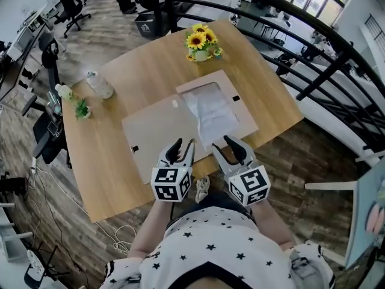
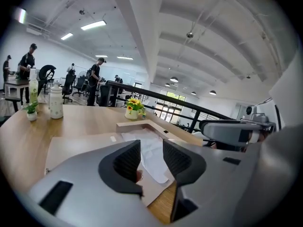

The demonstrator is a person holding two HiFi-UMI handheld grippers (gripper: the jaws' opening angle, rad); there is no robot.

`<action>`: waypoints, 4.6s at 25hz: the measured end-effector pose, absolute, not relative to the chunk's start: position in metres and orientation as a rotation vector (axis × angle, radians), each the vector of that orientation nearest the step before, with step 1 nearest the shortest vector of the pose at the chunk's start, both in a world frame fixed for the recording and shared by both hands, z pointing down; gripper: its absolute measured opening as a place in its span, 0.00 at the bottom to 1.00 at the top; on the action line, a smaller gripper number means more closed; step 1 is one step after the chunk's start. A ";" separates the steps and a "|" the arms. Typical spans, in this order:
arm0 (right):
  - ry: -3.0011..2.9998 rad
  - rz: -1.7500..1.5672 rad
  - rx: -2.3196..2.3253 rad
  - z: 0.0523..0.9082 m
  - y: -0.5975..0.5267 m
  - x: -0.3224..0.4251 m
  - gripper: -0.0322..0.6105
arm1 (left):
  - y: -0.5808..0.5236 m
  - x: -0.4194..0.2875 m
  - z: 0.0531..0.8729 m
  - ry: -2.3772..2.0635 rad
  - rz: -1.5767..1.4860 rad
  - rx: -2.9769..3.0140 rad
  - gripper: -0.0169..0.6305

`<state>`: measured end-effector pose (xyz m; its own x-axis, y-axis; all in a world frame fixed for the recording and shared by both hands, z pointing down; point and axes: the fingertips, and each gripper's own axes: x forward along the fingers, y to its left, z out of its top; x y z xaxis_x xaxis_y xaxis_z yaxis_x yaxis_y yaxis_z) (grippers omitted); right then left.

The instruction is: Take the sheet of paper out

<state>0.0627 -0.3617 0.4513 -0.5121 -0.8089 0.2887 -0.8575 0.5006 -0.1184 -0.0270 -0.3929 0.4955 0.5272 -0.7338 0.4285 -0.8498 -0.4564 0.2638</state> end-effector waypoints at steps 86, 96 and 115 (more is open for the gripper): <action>-2.505 0.502 1.416 0.492 -0.381 0.069 0.29 | -0.474 -0.029 0.605 -1.382 0.808 2.126 0.04; -2.516 0.427 1.431 0.477 -0.329 0.049 0.29 | -0.421 -0.061 0.572 -1.471 0.718 2.164 0.04; -2.501 0.306 1.487 0.466 -0.200 0.008 0.21 | -0.275 -0.118 0.511 -1.538 0.425 2.229 0.04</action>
